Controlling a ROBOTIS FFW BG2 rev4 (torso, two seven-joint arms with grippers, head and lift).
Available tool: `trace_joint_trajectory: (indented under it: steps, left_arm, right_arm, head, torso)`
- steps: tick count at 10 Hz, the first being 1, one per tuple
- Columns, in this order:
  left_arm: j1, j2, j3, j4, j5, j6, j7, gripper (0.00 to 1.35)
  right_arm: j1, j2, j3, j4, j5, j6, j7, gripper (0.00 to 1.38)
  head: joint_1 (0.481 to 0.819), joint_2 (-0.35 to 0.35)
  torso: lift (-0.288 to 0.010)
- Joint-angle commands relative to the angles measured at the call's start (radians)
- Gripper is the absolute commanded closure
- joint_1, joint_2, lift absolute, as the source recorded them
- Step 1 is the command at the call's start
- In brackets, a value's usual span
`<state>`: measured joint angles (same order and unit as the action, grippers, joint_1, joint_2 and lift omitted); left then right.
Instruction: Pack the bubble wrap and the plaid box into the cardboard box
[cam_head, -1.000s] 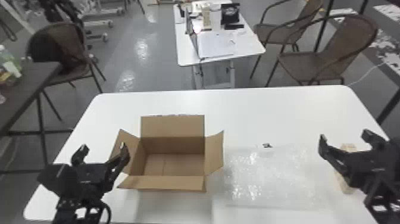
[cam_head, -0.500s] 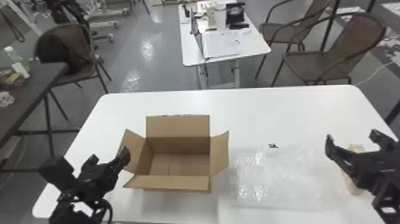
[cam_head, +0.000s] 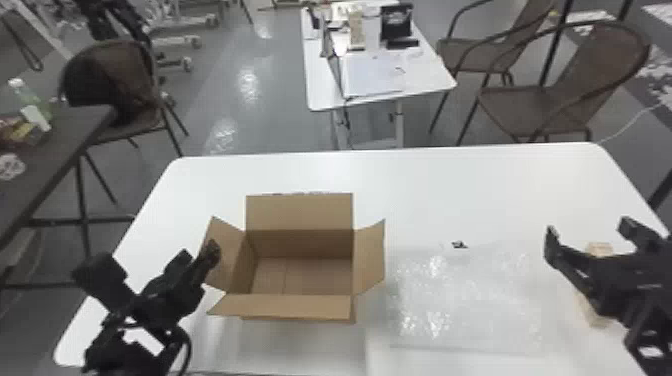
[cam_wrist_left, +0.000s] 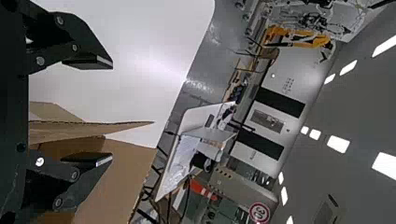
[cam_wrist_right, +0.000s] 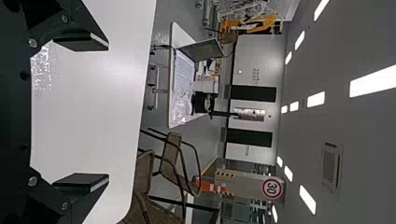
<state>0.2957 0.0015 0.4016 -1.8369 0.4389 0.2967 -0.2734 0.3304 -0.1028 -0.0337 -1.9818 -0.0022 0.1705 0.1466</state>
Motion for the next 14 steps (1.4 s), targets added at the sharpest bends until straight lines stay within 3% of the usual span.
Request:
trace_joint_trajectory:
  steps: [1,2,3,9,11,14]
  left_arm:
    - [-0.003,-0.004,0.002,0.002,-0.003,-0.008,0.000,1.00]
    - [-0.003,-0.004,0.002,0.002,-0.009,-0.010,-0.001,1.01]
    - [-0.003,-0.004,0.000,0.001,-0.025,-0.019,-0.001,1.21]
    - [-0.010,-0.004,-0.003,0.011,-0.026,-0.016,-0.027,1.22]
    - [-0.012,-0.004,-0.003,0.018,-0.029,-0.031,-0.035,1.22]
    - [-0.013,-0.004,-0.006,0.018,-0.037,-0.034,-0.036,1.22]
  right_arm:
    - [-0.001,0.000,0.000,0.001,-0.001,0.000,0.001,0.28]
    - [-0.001,0.000,0.000,0.005,-0.001,0.000,0.002,0.28]
    - [-0.001,0.000,0.002,0.006,-0.001,0.000,0.005,0.28]
    - [-0.010,0.002,0.009,0.015,0.001,0.003,0.013,0.28]
    - [-0.041,0.012,0.031,-0.005,0.028,0.092,0.013,0.28]
    - [-0.102,0.008,0.051,-0.046,-0.015,0.308,0.014,0.28]
  head:
    - [0.695,0.160]
    - [0.695,0.162]
    - [0.695,0.163]
    - [0.695,0.162]
    - [0.695,0.166]
    - [0.695,0.176]
  torso:
    - [-0.064]
    - [-0.064]
    - [-0.064]
    - [-0.064]
    - [-0.064]
    - [-0.064]
